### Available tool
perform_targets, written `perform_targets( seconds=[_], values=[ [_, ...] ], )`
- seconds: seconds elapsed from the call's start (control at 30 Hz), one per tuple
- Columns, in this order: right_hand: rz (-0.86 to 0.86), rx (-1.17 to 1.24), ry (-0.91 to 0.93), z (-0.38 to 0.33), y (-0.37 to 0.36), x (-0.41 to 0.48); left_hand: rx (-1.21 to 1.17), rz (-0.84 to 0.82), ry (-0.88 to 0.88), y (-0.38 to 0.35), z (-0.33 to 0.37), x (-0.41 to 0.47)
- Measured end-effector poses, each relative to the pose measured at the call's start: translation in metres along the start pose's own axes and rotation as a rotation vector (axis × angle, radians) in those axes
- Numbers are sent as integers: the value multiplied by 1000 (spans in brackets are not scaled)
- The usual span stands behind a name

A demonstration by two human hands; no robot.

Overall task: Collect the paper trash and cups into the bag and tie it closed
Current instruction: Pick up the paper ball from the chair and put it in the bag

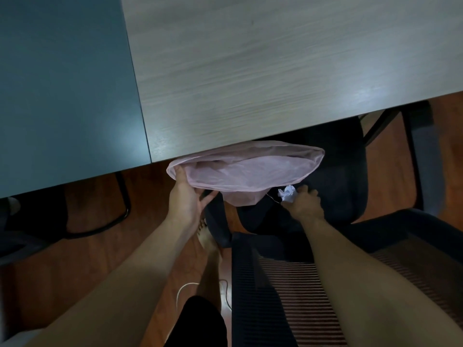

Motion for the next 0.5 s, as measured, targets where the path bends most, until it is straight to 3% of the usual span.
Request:
perform_targets(
  seconds=[0.23,0.5],
  values=[
    [-38,83,-69,6,2,-3,39,-25,9,8,0,-6],
    [55,474,-98,39,40,-70,173,-101,59,4,13,-49]
  ],
)
Point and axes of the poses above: each hand's wrist, its own x-axis towards the middle knuckle, its own y-axis out of the back of the hand, z = x × y, the point moved 8 cm from there along x, towards the middle knuckle, and after that the axes turned 15 degrees about -x, right-handed, at the moved point
